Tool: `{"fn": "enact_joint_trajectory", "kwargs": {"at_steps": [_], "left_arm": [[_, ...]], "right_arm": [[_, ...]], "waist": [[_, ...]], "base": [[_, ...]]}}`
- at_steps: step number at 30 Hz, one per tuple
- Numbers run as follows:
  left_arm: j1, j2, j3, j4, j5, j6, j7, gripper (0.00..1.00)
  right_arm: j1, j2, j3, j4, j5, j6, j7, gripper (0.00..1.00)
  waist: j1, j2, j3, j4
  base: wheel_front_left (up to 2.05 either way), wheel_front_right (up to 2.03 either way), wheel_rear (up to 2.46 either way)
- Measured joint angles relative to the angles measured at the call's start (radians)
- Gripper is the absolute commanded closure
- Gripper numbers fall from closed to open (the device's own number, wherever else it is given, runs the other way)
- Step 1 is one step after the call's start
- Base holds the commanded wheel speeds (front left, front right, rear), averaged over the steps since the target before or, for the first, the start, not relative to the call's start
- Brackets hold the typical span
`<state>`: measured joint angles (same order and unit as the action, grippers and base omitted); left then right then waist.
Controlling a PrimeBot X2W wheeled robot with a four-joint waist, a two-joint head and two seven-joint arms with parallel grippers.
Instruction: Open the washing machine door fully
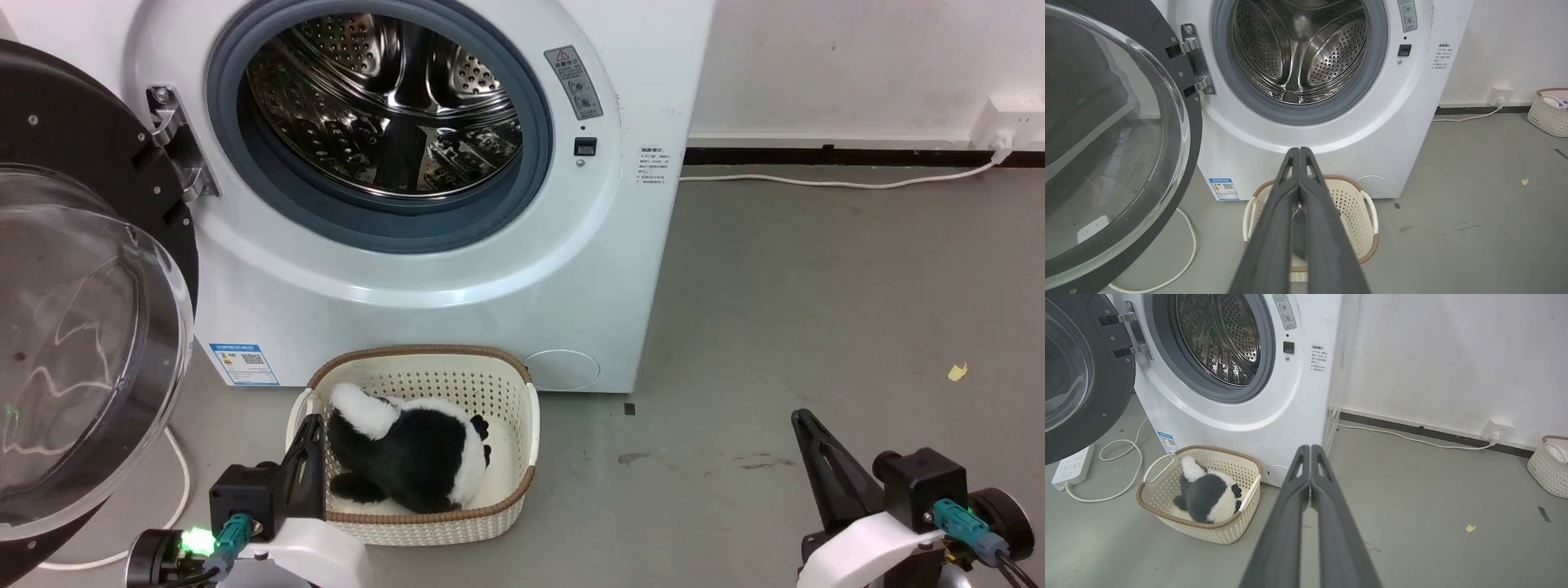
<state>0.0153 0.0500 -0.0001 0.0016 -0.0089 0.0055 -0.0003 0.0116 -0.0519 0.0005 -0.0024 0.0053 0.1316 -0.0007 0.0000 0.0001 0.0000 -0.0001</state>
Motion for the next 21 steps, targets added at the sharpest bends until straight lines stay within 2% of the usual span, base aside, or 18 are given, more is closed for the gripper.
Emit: {"fn": "enact_joint_trajectory", "kwargs": {"at_steps": [21], "left_arm": [[0.000,0.000,0.000,0.000,0.000,0.000,0.000,1.00]], "right_arm": [[0.000,0.000,0.000,0.000,0.000,0.000,0.000,1.00]], "waist": [[0.0000,0.0000,0.000,0.000]], "base": [[0.00,0.00,0.00]]}}
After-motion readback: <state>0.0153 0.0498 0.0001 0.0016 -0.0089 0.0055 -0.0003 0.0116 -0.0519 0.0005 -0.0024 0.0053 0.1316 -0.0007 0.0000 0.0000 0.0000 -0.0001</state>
